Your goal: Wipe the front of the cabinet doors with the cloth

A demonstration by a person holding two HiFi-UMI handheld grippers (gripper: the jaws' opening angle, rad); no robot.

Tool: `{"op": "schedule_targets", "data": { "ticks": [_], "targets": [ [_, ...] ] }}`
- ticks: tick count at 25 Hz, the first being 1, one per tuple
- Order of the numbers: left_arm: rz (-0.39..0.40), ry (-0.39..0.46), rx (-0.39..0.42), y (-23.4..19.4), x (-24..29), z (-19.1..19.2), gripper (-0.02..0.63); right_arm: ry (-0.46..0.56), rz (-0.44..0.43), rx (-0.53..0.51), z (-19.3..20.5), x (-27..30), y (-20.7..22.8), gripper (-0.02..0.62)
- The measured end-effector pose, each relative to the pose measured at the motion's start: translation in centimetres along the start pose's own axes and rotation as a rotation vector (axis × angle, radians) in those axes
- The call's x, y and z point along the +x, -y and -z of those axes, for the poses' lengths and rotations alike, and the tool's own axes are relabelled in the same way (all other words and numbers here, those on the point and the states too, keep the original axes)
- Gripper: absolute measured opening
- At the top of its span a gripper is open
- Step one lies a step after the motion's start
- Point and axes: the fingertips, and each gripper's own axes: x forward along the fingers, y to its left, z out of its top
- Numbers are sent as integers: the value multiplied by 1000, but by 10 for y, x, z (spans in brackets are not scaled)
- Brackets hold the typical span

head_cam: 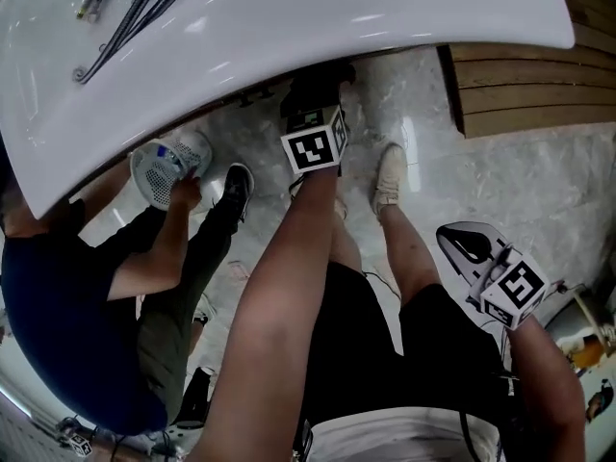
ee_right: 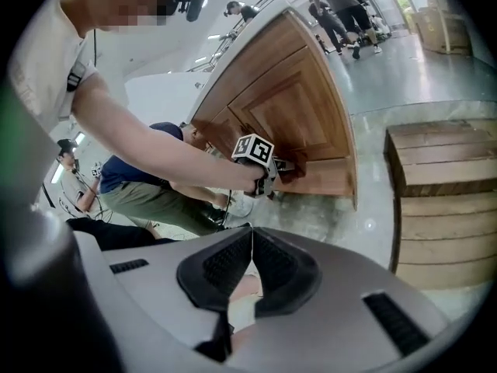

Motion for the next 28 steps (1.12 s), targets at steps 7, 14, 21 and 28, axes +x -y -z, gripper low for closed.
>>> {"op": "schedule_targets", "data": {
  "ticks": [7,14,21,28],
  "targets": [
    [-56,31,-13,-81,-39,8,166,-63,-41,-52,-10,36,-37,14],
    [-180,-1,-47,-190,-83,20,166,-104,-76,-93,-25,70,-71,14],
    [-362,43,-94,-298,-139,22,166,-144,-102,-139,-35,95,-103,14],
    [-424,94,74,-323,-176,-1,166,-189,-120,-171,-38,104,-114,14]
  ]
}}
